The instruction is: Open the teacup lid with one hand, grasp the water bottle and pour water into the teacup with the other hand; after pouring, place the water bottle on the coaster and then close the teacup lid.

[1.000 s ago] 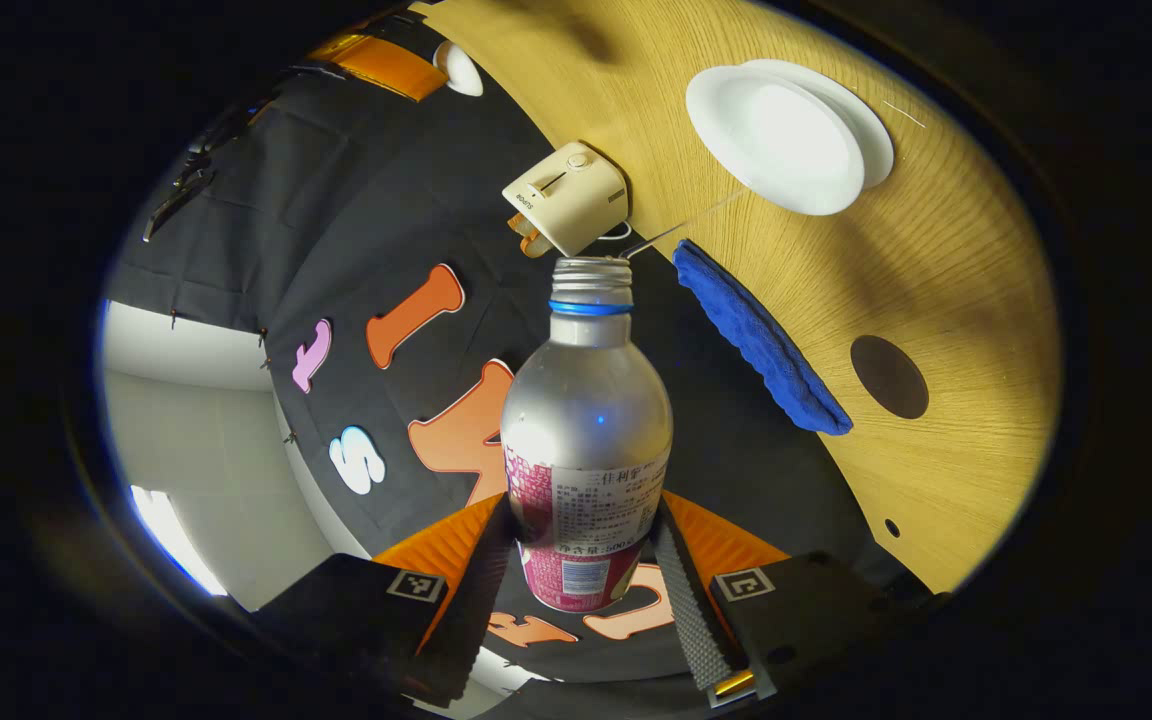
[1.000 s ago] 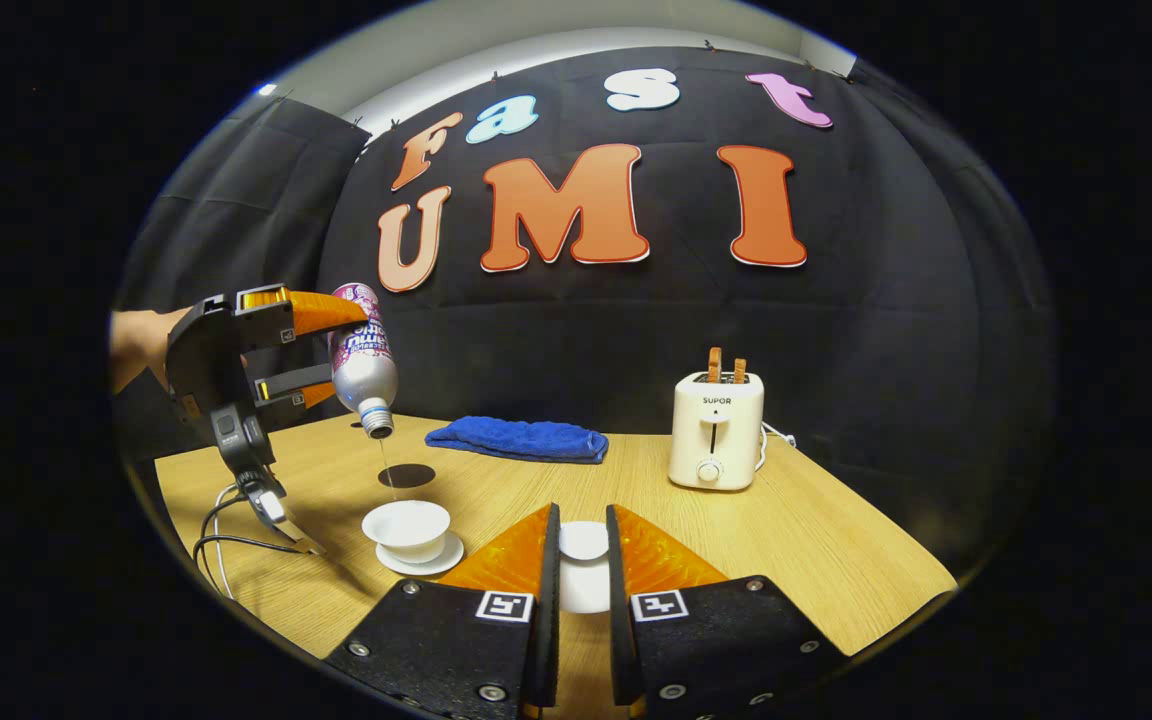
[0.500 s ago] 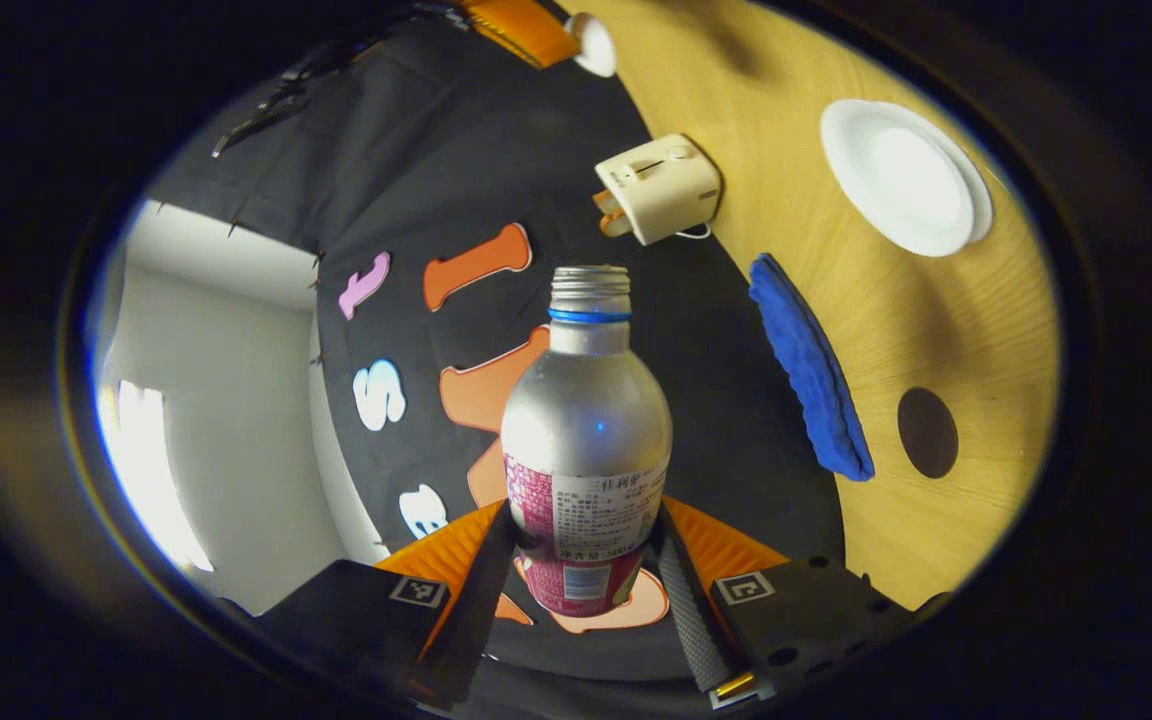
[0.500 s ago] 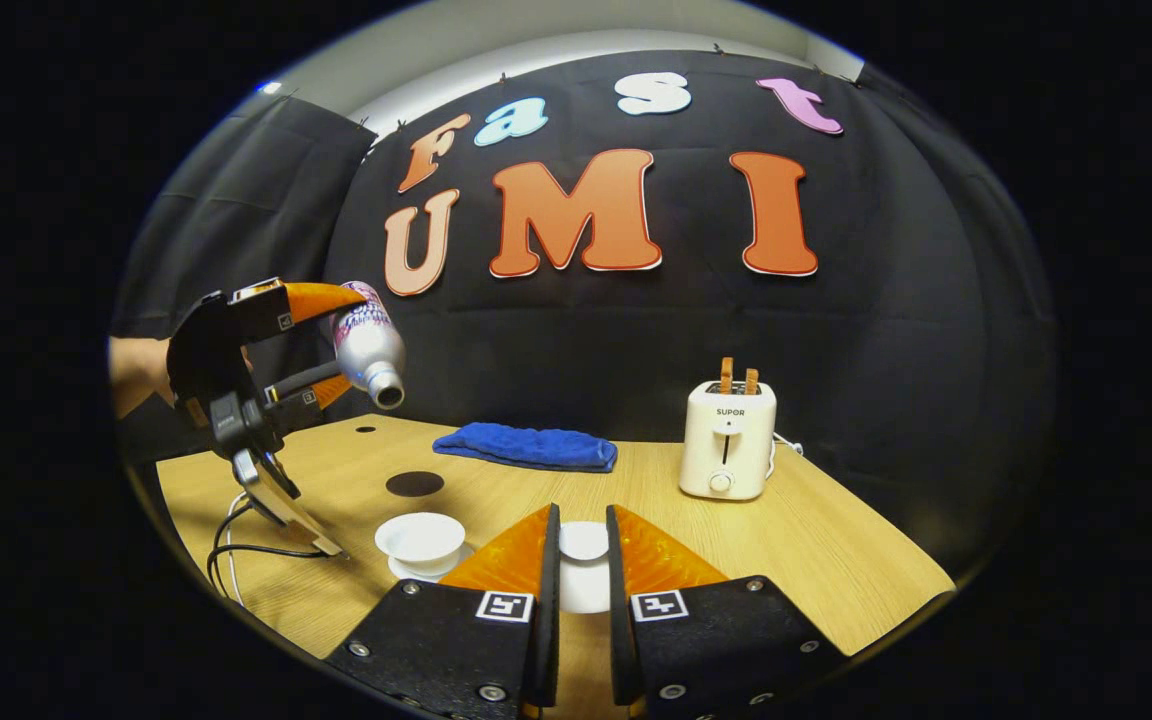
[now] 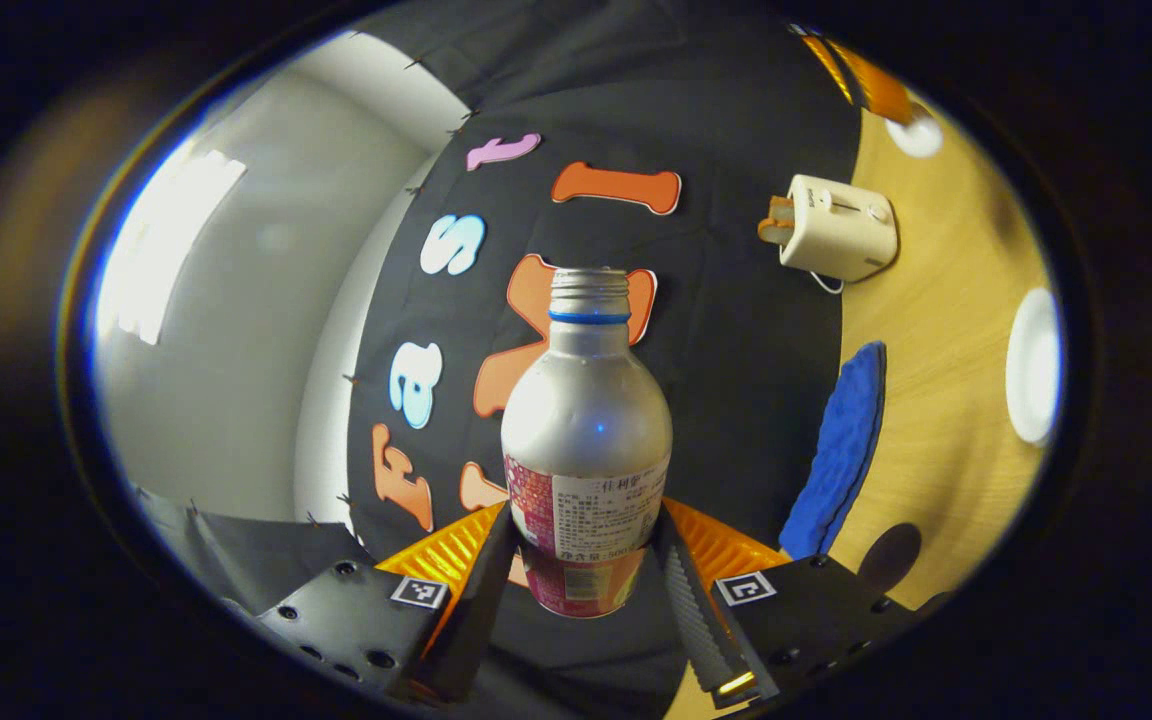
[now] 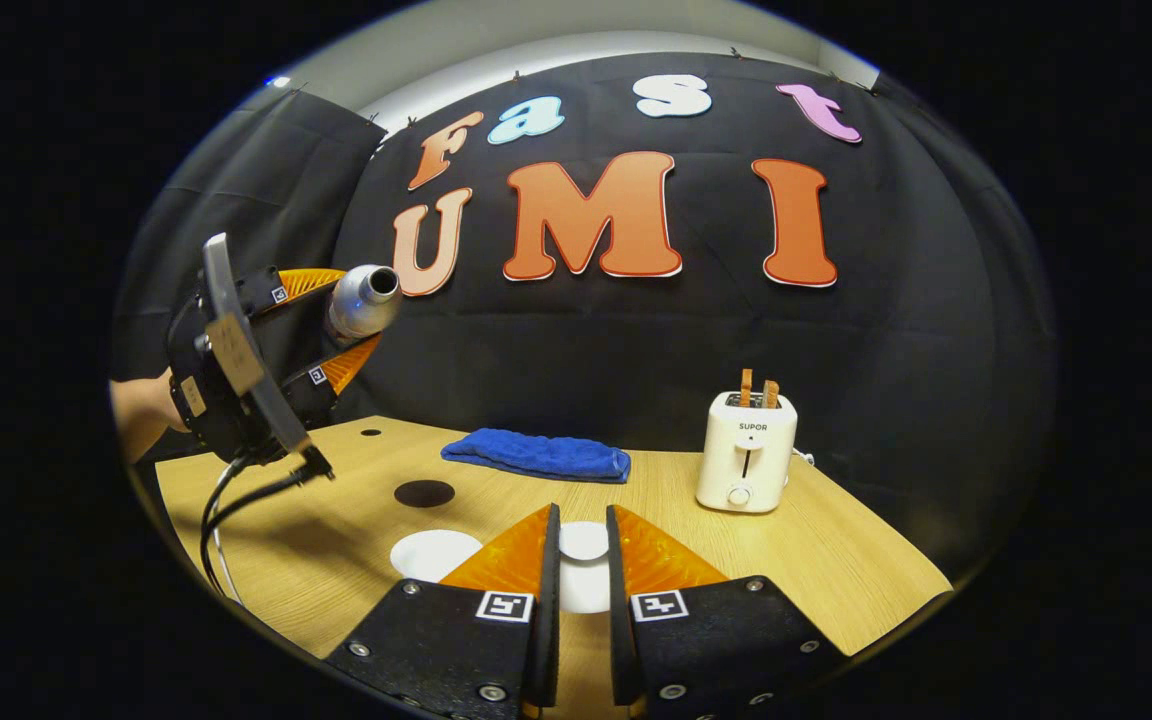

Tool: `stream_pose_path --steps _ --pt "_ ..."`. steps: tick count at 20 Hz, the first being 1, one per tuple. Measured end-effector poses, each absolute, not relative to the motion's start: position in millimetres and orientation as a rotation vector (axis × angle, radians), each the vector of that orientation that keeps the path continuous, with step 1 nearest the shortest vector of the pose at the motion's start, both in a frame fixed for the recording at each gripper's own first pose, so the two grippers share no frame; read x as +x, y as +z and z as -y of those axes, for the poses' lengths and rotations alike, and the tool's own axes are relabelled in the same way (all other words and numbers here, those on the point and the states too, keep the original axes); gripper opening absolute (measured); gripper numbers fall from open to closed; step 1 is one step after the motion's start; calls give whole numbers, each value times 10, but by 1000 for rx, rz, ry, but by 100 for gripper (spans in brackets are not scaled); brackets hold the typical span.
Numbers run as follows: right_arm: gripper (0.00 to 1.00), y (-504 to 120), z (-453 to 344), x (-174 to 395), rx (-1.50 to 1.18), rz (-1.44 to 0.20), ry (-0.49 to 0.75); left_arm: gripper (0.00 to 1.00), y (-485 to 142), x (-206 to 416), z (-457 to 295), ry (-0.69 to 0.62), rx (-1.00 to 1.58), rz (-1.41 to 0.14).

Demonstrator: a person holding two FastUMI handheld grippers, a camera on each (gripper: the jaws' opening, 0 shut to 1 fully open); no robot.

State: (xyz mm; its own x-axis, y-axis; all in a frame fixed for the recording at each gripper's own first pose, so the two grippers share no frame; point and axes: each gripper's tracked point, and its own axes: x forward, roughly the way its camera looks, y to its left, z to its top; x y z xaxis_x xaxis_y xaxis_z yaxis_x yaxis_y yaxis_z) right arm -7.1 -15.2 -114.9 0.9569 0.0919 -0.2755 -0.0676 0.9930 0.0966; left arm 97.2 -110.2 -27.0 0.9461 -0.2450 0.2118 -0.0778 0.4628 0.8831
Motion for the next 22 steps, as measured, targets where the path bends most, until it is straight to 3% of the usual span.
stream_pose_path --steps 3,4,5,8,10,11,16,17,20,21,22 --pt "22 -1110 103 -13 82 -280 80 82 -265 1057 1030 -91 901 286" --pt "22 -1099 85 7 79 -280 79 77 -251 1102 989 -77 829 274" --pt "22 -1087 75 27 78 -277 80 82 -245 1189 956 -67 756 257" --pt "22 -1070 27 69 80 -275 85 82 -277 1290 756 -36 536 178" --pt "22 -1103 1 85 72 -285 86 77 -460 1381 661 -44 371 87" --pt "22 -1112 -11 84 66 -288 89 82 -532 1414 638 -45 310 50" --pt "21 -1127 -60 103 61 -295 102 82 -845 1736 607 -68 82 -79" --pt "22 -1128 -61 108 62 -295 102 78 -926 1736 601 -77 45 -102" --pt "22 -1157 -79 112 71 -305 109 82 -1134 1796 646 -111 -58 -176" --pt "22 -1187 -107 109 79 -317 123 78 -1227 1832 662 -114 -83 -202" --pt "22 -1224 -125 98 79 -325 125 82 -1312 1855 683 -123 -103 -227"
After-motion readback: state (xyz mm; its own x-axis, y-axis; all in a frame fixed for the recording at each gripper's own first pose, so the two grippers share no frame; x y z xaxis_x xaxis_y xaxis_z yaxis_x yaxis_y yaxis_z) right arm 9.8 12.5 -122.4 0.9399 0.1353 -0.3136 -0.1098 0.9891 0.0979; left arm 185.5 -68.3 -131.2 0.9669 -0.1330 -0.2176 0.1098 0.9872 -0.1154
